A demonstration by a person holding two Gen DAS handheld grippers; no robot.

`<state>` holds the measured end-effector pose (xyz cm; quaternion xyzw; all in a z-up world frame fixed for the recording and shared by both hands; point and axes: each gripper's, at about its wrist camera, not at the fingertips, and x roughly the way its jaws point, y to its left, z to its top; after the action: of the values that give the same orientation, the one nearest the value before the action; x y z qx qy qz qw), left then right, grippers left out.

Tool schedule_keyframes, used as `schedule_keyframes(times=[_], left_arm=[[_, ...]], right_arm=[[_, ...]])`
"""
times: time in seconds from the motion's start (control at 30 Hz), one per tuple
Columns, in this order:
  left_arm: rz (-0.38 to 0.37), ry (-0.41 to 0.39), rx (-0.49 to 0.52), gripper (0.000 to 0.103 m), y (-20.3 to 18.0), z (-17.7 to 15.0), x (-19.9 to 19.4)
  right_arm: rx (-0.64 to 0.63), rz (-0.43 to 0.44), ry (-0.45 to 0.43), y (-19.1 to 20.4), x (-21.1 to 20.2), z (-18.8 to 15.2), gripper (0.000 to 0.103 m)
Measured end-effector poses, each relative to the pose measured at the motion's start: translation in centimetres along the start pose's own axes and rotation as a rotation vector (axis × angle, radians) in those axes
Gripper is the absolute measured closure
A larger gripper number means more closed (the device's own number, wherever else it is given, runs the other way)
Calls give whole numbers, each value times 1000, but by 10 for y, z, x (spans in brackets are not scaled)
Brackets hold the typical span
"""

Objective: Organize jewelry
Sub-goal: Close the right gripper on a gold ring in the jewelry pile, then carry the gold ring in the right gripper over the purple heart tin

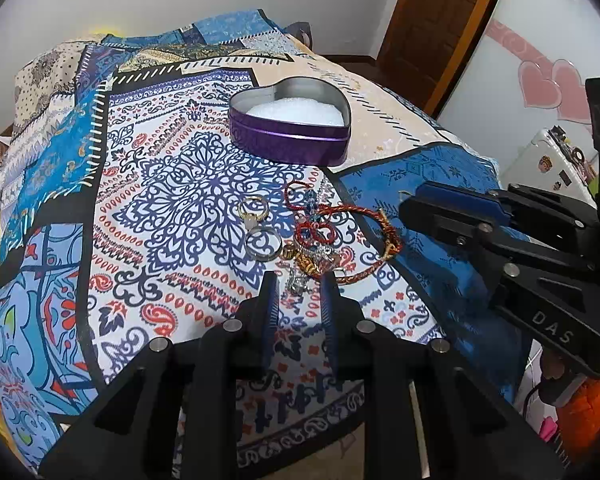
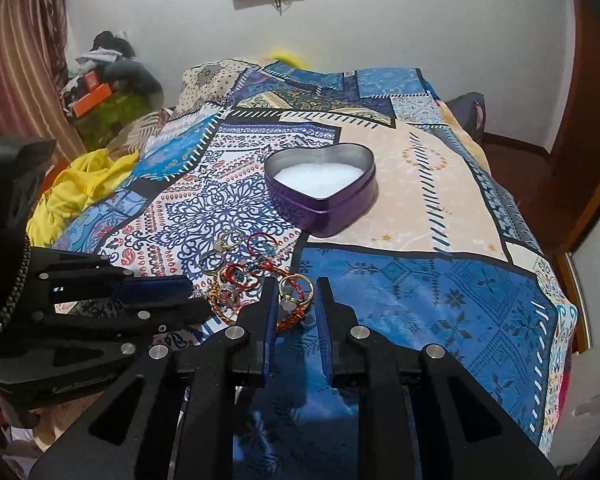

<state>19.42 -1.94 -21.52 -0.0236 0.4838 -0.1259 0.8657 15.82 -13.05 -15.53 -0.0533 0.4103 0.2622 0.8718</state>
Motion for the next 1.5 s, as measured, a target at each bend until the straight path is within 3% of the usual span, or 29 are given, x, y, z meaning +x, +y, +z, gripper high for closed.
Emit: schedule_keyframes(times=[0.23,0.43,1.03,1.5], left_arm=[[28,-19,24,94,-3,-1,2],[27,-27,-1,94,2,1,-4],[52,-236,35,94,1,65,-56],[39,-283,52,94,4,106,-42]], right_arm=[[22,-6,-11,-9,-2,1,87],[31,-7,-32,-13,-6,5,87],[33,-32,-141,-24,-19,49,87],[15,-30,-167,-32,-1,80,87]])
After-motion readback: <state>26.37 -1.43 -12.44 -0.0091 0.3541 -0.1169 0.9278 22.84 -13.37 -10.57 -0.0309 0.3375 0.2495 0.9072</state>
